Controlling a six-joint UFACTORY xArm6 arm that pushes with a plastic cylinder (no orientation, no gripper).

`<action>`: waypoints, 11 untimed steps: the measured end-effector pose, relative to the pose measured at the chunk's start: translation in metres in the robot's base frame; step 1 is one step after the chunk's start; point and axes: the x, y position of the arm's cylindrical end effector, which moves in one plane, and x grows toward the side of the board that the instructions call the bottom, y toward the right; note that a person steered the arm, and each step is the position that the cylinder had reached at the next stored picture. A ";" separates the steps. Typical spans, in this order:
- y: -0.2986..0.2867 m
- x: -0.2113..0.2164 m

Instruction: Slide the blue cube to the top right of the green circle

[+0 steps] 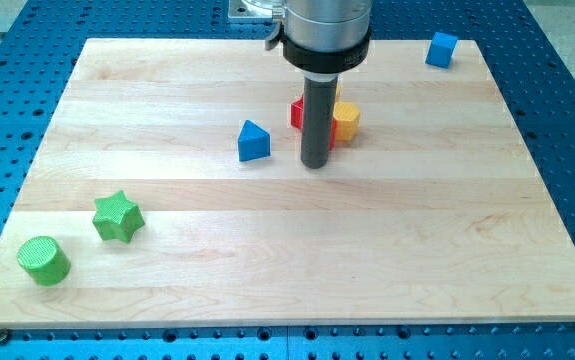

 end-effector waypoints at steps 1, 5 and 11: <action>-0.011 0.014; 0.233 -0.134; 0.145 -0.204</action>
